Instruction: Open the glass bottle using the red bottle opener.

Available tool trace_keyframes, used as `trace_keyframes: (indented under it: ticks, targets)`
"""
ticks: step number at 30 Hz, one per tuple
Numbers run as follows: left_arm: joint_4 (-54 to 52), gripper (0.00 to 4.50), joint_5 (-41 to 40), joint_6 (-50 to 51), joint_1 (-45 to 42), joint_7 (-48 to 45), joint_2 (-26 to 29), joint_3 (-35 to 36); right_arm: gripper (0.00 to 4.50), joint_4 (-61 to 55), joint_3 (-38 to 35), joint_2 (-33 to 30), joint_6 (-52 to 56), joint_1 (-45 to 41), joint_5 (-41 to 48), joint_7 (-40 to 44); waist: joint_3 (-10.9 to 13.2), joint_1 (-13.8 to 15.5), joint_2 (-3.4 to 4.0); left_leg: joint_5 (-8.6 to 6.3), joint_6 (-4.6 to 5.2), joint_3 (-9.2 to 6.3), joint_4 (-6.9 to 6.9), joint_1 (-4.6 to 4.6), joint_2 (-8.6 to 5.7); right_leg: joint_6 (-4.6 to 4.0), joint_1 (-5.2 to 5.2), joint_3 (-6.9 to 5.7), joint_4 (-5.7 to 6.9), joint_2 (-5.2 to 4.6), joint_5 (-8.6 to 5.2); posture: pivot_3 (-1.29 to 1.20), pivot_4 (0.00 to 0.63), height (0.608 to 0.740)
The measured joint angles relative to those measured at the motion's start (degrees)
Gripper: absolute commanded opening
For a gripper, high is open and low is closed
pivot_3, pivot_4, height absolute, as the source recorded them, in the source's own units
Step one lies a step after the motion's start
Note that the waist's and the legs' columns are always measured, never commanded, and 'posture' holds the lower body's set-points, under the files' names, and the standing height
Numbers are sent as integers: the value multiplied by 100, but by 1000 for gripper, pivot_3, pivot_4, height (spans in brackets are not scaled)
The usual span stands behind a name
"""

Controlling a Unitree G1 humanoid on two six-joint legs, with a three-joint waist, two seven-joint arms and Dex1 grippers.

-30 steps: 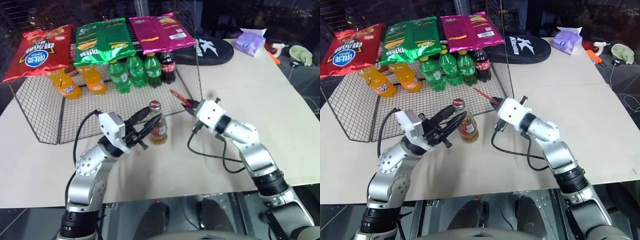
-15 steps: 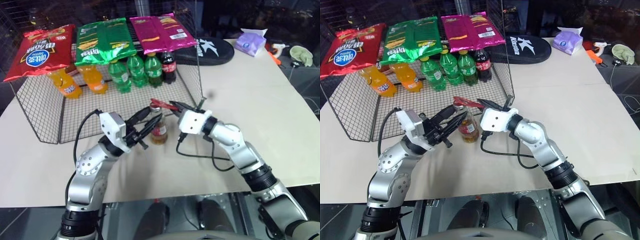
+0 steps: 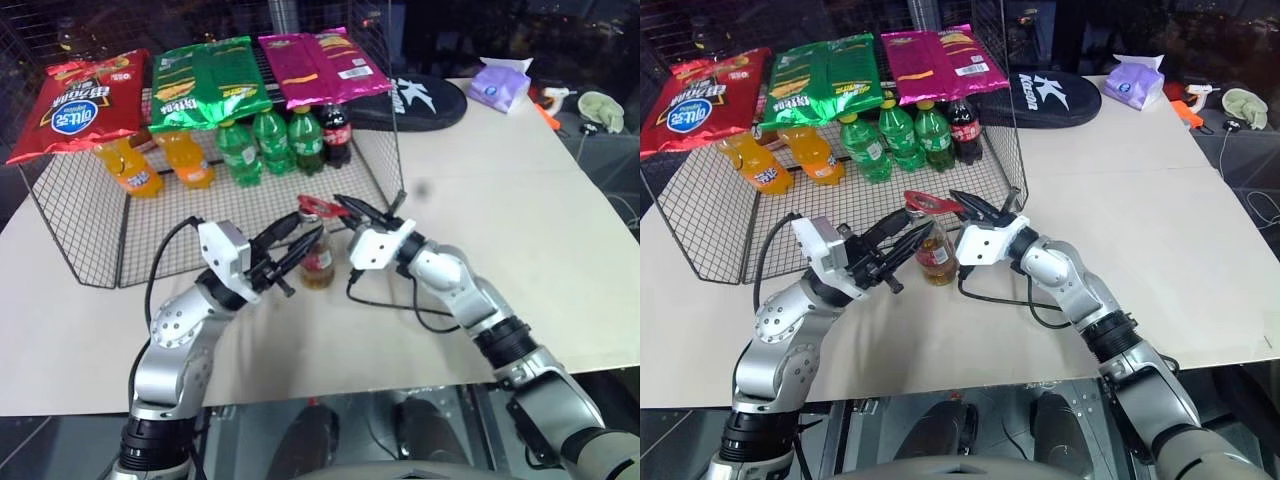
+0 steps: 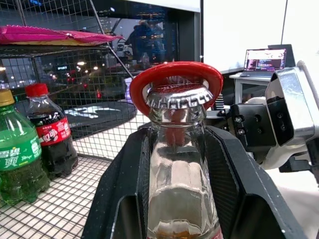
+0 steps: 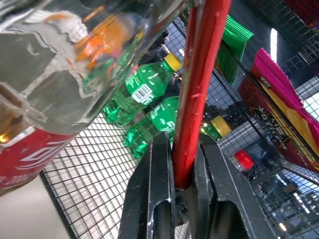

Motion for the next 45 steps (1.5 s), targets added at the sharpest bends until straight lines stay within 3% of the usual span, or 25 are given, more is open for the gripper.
trace_keyframes:
  ticks: [9,24,45]
  targets:
    - [3,1140,-35,29,-12,-2,17,-4,263,175,1,-387,-539,-240,-349,-149,0,0,0,0,0,2,0,1,0,0,1,1,0,0,0,0,150,740]
    - [84,1140,-35,125,-181,31,-25,-60,263,1343,96,-1056,-1708,-1778,-1357,-933,0,-10,0,0,0,6,-1,0,0,0,0,4,-1,1,0,0,150,740]
    - [86,1140,-31,70,-150,42,-49,-64,263,1416,48,-1198,-1947,-2133,-1556,-1445,0,-16,0,0,0,9,-4,0,0,-1,-2,7,-2,0,0,0,150,740]
